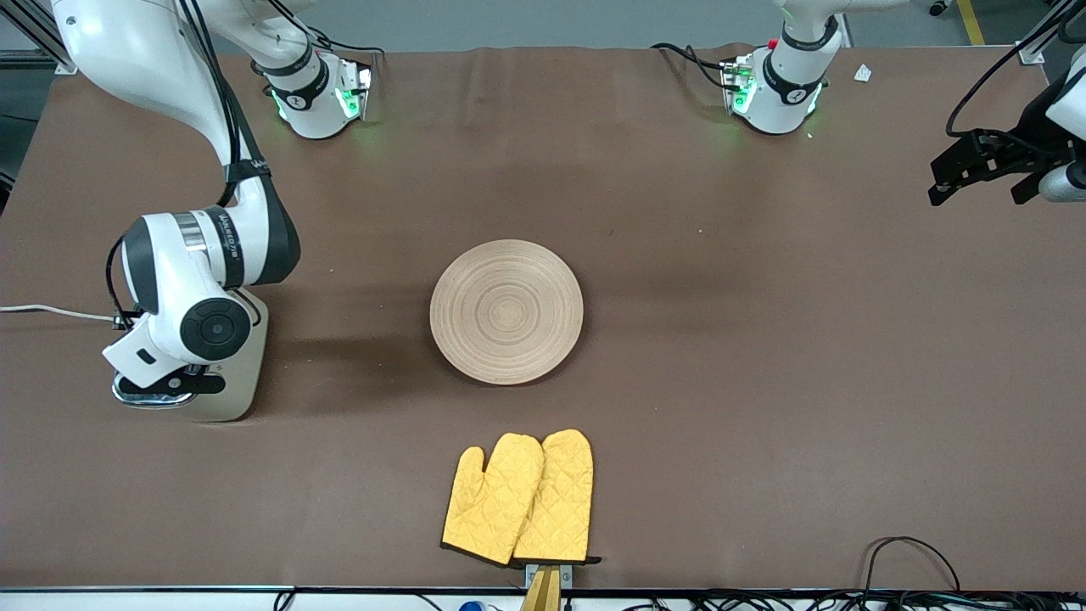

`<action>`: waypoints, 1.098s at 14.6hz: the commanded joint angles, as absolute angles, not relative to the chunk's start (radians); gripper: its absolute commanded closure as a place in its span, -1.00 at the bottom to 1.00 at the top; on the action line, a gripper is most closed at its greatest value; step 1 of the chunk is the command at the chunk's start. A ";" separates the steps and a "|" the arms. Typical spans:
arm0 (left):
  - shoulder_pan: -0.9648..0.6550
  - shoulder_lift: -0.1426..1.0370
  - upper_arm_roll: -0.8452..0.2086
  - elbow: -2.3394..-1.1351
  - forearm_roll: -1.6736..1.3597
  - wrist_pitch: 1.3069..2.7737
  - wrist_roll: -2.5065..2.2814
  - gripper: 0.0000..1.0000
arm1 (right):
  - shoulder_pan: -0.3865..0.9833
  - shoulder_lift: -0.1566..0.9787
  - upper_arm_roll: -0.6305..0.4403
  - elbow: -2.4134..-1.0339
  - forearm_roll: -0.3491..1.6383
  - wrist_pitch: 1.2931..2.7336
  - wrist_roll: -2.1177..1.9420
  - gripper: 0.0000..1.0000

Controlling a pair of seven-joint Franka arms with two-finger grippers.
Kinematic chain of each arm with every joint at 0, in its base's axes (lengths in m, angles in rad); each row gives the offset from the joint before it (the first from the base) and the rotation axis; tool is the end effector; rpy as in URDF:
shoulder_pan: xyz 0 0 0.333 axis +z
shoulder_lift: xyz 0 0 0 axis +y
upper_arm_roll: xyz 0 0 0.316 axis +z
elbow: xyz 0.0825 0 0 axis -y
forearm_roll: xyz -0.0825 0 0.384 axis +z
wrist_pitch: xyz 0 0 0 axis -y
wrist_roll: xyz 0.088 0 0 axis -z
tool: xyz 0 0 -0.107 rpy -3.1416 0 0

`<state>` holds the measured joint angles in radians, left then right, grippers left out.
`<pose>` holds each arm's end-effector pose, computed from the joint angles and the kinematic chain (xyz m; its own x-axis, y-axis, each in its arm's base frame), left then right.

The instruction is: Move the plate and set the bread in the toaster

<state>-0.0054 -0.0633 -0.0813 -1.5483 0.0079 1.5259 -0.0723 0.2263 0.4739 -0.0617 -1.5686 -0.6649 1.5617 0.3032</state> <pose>0.5282 -0.0467 0.6653 0.9990 -0.0140 0.0415 -0.0136 -0.9999 -0.0100 0.6380 0.0438 0.3628 0.9596 -0.0856 -0.2681 0.1266 -0.7194 0.6829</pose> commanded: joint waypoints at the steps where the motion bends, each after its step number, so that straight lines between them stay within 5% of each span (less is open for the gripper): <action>1: -0.006 -0.080 -0.078 -1.554 0.008 1.529 -0.063 -1.00 | 0.195 0.454 -0.055 -1.560 -0.594 1.572 0.284 -1.00; 7: -0.012 -0.078 -0.081 -1.554 0.009 1.523 -0.052 -1.00 | 0.037 0.434 -0.058 -1.358 -0.195 1.556 0.085 -1.00; 12: -0.014 -0.077 -0.101 -1.555 0.011 1.514 -0.052 -1.00 | -0.104 0.321 -0.058 -1.379 0.063 1.552 0.075 -1.00; 16: -0.011 -0.075 -0.101 -1.554 0.014 1.514 -0.052 -1.00 | -0.117 0.120 -0.057 -1.517 0.121 1.589 0.063 -1.00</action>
<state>-0.0108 -0.0633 -0.1027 -1.5498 0.0080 1.5227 -0.0722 -0.1142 0.2752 -0.0759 -1.3660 0.0961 1.5493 0.0683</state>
